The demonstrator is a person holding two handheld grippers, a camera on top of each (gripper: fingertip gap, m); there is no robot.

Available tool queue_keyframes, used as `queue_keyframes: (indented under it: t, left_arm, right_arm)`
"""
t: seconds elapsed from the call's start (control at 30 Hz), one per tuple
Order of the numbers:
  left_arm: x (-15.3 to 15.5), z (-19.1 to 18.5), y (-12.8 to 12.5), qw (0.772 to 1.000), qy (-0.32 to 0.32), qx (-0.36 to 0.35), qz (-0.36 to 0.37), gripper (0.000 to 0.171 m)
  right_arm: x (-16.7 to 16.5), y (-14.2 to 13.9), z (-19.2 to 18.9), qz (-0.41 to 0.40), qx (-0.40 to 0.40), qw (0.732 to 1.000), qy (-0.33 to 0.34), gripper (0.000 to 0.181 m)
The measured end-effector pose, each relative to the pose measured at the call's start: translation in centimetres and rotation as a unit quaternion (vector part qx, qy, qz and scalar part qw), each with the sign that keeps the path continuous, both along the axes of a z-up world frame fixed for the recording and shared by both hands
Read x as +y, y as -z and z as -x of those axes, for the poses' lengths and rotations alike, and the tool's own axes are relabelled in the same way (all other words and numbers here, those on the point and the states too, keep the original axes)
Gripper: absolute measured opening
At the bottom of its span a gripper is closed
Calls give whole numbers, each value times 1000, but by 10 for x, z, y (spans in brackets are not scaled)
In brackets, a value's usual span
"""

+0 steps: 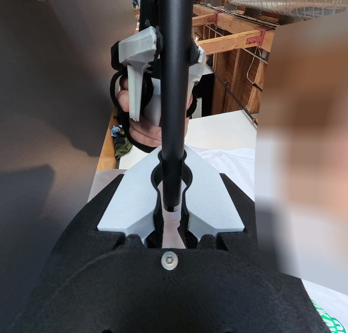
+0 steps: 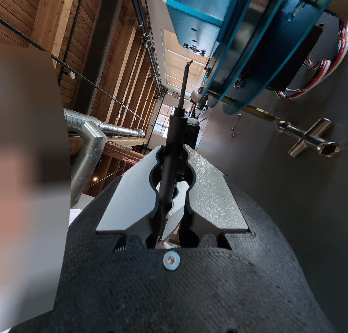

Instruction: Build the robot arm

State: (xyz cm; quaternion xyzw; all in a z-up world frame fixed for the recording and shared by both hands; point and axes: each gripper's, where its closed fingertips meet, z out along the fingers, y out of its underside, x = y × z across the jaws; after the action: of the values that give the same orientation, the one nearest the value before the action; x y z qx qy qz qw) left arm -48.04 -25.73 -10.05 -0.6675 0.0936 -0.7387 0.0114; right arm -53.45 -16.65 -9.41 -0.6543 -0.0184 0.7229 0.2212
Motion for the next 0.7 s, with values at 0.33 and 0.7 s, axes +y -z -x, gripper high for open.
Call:
queue_keyframes:
  t: [0.33,0.7]
  left_arm:
    - [6,11,1,1000,-6,13,-8,10]
    - [11,21,3,1000,-9,28,-9,10]
  right_arm:
    - [4,-2,5,-5,9,1000,7,17]
    - [6,-1,8,-3,24,1000,9,17]
